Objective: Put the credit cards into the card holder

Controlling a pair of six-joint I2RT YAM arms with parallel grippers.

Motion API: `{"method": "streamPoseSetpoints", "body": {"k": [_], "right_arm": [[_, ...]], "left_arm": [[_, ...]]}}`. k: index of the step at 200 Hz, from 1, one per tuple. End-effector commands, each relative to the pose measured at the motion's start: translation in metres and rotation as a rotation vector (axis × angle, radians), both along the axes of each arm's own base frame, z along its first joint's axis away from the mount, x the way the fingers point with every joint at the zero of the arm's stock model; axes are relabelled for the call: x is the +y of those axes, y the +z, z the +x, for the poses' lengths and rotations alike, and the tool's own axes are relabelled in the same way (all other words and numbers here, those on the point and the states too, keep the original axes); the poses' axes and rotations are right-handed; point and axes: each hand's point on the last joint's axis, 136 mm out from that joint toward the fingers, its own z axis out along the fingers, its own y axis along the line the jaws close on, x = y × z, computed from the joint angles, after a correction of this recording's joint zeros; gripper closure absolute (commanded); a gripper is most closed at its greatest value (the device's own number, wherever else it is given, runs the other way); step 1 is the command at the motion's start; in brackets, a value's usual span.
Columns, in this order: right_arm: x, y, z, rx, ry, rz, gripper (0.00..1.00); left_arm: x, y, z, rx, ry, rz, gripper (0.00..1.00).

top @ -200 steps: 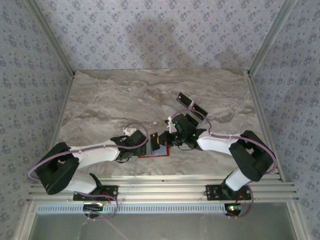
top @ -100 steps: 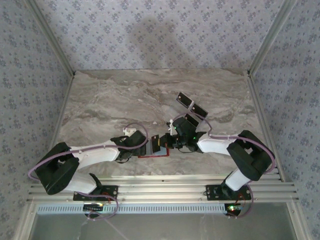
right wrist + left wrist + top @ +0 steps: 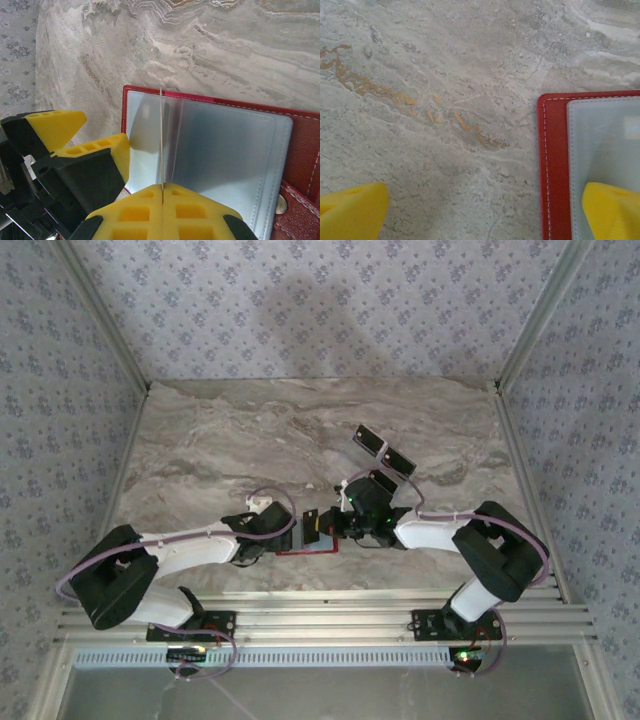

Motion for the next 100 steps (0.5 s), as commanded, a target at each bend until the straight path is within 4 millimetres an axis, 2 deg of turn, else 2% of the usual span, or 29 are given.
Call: {"method": "streamPoseSetpoints", "body": {"k": [1,55,100], "right_arm": [[-0.0024,-0.0091,0.0002,0.011,-0.03,-0.011,1.0],[-0.0023,-0.0134,-0.0024,0.024,-0.039,-0.004,1.0],[0.0006,-0.0093,-0.005,0.026,-0.039,0.017,1.0]], "left_arm": [[0.0149,-0.0097,-0.0117,0.035,-0.002,0.061,0.0],[0.0154,-0.0107,-0.0119,0.037,-0.001,0.062,0.0],[0.0155,-0.0109,-0.0122,0.037,0.0,0.061,0.0]]}}
